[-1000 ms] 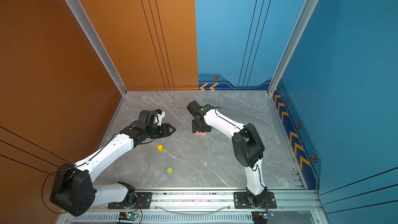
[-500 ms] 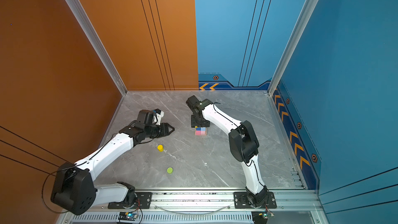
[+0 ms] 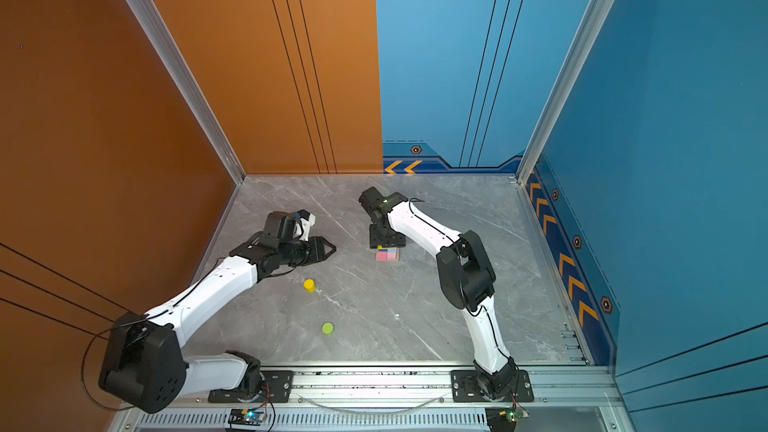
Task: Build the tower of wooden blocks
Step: 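Lower the yellow block onto the blue cubes with the right gripper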
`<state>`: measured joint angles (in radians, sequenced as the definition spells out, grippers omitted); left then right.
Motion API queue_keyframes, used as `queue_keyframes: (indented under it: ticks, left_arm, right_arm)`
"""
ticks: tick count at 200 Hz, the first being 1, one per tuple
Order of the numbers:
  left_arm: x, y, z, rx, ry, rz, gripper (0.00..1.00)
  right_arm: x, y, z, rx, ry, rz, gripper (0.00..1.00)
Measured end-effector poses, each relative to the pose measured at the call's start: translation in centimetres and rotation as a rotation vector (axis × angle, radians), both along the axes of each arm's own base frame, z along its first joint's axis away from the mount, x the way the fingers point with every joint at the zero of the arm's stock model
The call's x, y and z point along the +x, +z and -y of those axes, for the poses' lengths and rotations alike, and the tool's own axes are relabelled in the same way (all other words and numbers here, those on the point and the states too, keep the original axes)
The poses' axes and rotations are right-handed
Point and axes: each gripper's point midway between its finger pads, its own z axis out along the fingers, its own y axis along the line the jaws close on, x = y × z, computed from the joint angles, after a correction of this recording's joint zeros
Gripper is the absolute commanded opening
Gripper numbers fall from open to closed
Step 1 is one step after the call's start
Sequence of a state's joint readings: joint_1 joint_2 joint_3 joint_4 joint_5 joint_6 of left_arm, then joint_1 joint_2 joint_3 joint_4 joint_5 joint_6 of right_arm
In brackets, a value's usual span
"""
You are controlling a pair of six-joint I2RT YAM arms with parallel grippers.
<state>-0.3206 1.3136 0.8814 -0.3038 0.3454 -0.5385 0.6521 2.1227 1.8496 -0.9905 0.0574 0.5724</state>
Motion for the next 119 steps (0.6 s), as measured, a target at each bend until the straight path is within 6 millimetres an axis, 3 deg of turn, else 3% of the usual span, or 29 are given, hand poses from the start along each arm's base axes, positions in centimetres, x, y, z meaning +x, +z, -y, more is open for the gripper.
queue_keyframes:
  ticks: [119]
  left_arm:
    - [0.12, -0.09, -0.19, -0.002, 0.005, -0.003, 0.50]
  right_arm:
    - [0.81, 0.49, 0.24, -0.008, -0.022, 0.025, 0.67]
